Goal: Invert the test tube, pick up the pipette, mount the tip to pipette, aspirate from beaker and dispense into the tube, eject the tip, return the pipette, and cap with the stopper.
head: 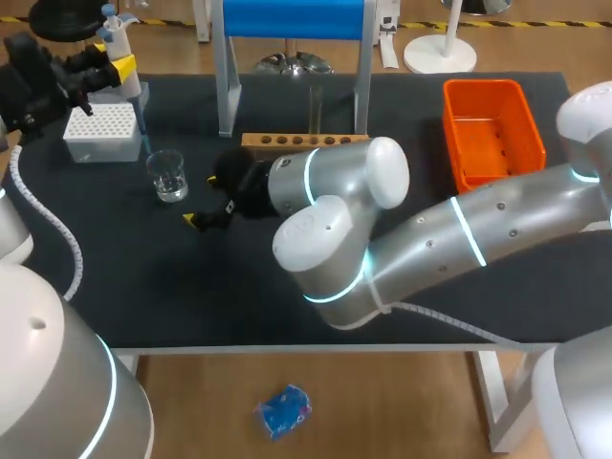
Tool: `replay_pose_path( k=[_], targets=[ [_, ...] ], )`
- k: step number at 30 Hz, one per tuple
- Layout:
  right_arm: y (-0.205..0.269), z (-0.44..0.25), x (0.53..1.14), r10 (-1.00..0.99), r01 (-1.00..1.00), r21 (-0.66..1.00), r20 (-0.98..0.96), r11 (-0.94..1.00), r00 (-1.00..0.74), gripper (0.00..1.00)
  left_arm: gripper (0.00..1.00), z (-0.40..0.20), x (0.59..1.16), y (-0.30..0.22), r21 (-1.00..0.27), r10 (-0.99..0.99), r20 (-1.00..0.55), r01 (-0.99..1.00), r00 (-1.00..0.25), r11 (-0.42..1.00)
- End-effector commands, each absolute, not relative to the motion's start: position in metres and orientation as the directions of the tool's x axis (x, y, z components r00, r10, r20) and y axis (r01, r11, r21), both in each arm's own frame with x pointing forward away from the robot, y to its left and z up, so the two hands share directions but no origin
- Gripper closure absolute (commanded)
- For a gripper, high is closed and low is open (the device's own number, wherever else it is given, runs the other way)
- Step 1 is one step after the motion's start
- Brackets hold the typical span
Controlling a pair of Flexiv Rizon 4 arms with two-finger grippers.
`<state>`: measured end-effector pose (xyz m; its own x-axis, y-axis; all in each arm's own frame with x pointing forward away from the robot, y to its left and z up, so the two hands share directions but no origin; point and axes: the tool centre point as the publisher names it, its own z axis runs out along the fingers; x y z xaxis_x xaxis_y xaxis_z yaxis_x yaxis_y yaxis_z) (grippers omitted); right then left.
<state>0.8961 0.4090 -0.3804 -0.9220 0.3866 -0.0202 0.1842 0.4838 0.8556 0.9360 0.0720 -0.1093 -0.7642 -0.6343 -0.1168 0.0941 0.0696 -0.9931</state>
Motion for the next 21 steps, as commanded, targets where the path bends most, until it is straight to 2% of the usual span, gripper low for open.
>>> replay_pose_path(
  k=[1, 21],
  targets=[
    [0.421, -0.386, 0.898, 0.398, 0.185, 0.853, -0.028, 0.487, -0.917, 0.00, 1.00, -0.112, 0.943, 0.070, -0.993, -0.632, -0.121, 0.096, -0.765, 0.074],
    [0.421, -0.386, 0.898, 0.398, 0.185, 0.853, -0.028, 0.487, -0.917, 0.00, 1.00, -0.128, 0.956, 0.068, -0.993, -0.638, -0.119, 0.092, -0.761, 0.075]
  ],
)
